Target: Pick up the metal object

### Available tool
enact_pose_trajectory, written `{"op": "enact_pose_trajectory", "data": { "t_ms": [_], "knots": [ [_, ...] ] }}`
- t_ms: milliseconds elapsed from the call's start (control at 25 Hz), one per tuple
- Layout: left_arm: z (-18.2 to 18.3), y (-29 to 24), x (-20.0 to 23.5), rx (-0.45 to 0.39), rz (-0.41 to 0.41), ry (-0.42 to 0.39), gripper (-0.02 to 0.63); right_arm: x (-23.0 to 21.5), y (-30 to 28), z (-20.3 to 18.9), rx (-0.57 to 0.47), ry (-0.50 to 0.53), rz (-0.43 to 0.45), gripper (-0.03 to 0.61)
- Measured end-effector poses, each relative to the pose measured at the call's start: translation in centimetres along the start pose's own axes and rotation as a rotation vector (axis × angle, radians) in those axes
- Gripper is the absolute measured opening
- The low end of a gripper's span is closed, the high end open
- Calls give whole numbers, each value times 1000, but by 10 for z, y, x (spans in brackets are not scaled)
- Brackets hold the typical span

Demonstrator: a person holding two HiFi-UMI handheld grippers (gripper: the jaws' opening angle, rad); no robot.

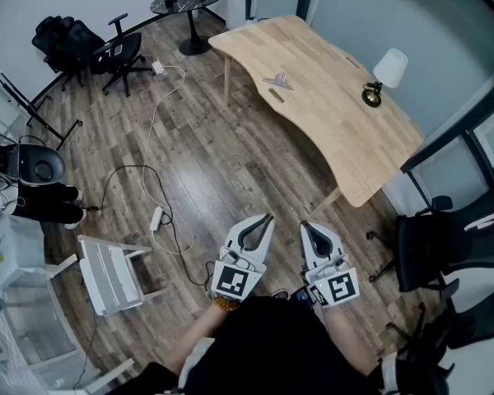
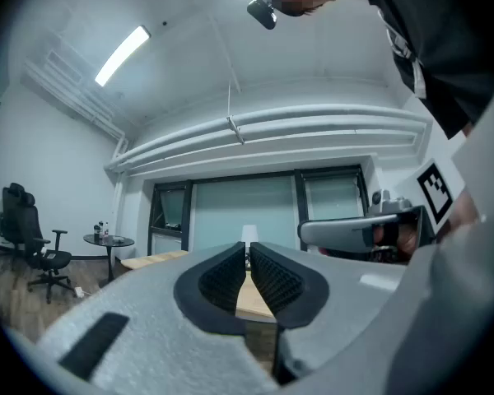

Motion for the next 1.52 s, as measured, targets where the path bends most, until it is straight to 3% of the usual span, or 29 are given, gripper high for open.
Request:
{"op": "enact_pose_trajectory", "data": {
  "t_ms": [360, 640, 1040, 1520],
  "knots": [
    [2, 12, 55, -4, 1, 8, 32, 19, -46, 0, -44, -36, -63, -9],
    [-4, 3, 97, -23, 7, 7, 32, 24, -81, -11, -33, -27, -33, -8],
    [-17, -95, 137, 19, 45, -55, 32, -77, -152, -43, -37, -85, -5, -8],
    [-30, -221, 158, 88, 118, -60, 32, -220, -232, -68, -3, -185, 51, -9]
  ]
}}
Point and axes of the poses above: the fingertips, and each gripper's own axes: y backward along the fingers, x to its left, z out of its top, the point moved 3 cm from there along y, backward along the fingers, and after that the axes turned 2 degrees about -x, right-handed, at the moved point
